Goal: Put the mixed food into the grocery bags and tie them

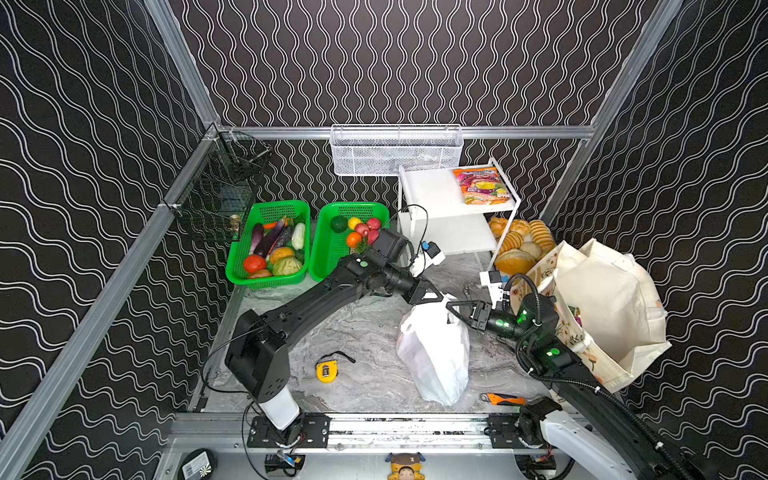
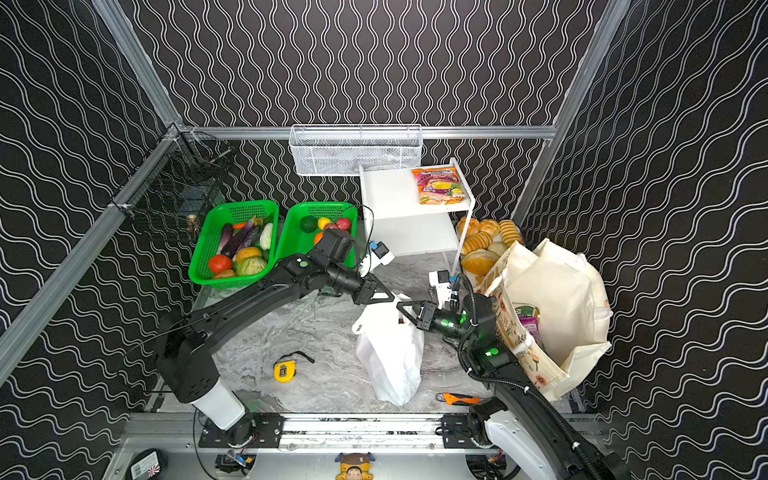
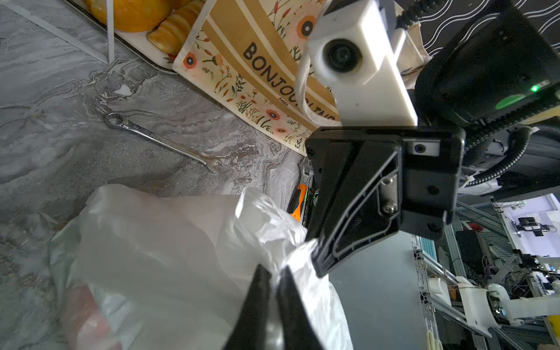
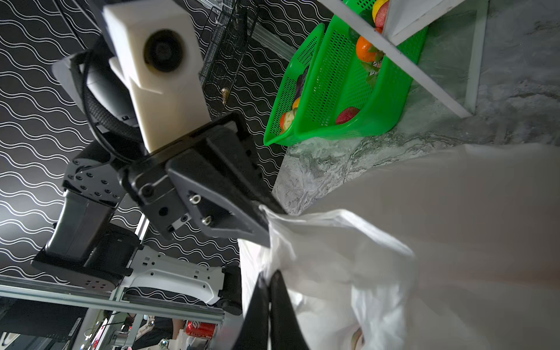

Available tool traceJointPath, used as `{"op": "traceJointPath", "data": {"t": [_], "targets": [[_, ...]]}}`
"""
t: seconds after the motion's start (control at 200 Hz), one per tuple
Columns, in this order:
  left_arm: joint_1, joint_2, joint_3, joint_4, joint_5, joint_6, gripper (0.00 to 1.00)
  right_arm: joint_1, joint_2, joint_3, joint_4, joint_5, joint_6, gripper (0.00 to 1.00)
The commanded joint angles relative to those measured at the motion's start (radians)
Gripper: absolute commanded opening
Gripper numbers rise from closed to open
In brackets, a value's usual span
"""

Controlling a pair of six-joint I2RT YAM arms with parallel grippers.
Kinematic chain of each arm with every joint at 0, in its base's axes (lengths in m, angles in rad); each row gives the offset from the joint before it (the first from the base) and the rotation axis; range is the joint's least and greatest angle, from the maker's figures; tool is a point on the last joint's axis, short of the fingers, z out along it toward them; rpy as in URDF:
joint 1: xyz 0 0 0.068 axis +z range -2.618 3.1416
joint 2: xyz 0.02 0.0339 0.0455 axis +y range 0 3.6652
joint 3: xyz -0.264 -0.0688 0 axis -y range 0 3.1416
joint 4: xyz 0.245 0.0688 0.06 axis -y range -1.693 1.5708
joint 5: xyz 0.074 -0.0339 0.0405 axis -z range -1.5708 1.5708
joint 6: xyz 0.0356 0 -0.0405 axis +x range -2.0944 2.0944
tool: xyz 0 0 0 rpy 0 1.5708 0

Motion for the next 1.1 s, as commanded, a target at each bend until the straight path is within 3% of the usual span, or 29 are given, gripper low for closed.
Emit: {"op": "traceJointPath", "data": {"t": [0.0, 0.185, 0.335, 0.471, 0.531, 0.611, 0.691, 1.096], "targets": [[-0.001, -0.024, -0.022, 0.023, -0.045, -0.010, 0.00, 0.001, -0.014, -0.002, 0.028, -0.009, 0.005, 0.00], [0.012, -0.054, -0.121, 0.250, 0.058, -0.153, 0.00, 0.001, -0.027, -0.052, 0.084, 0.012, 0.054, 0.21], [0.012, -0.066, -0.182, 0.368, 0.095, -0.236, 0.00, 0.001, -0.020, -0.076, 0.176, 0.011, 0.126, 0.30], [0.012, -0.076, -0.222, 0.426, 0.087, -0.293, 0.00, 0.001, -0.018, -0.083, 0.261, -0.004, 0.192, 0.33], [0.012, -0.081, -0.250, 0.490, 0.097, -0.336, 0.00, 0.001, -0.014, -0.082, 0.273, -0.009, 0.199, 0.28], [0.011, -0.080, -0.283, 0.588, 0.118, -0.402, 0.00, 0.001, -0.004, -0.066, 0.240, -0.008, 0.168, 0.10], [0.012, -0.079, -0.295, 0.633, 0.125, -0.437, 0.00, 0.001, -0.005, -0.063, 0.211, 0.004, 0.143, 0.00], [0.051, -0.111, -0.341, 0.639, 0.017, -0.474, 0.00, 0.001, -0.112, -0.064, -0.051, 0.133, 0.018, 0.00]]}}
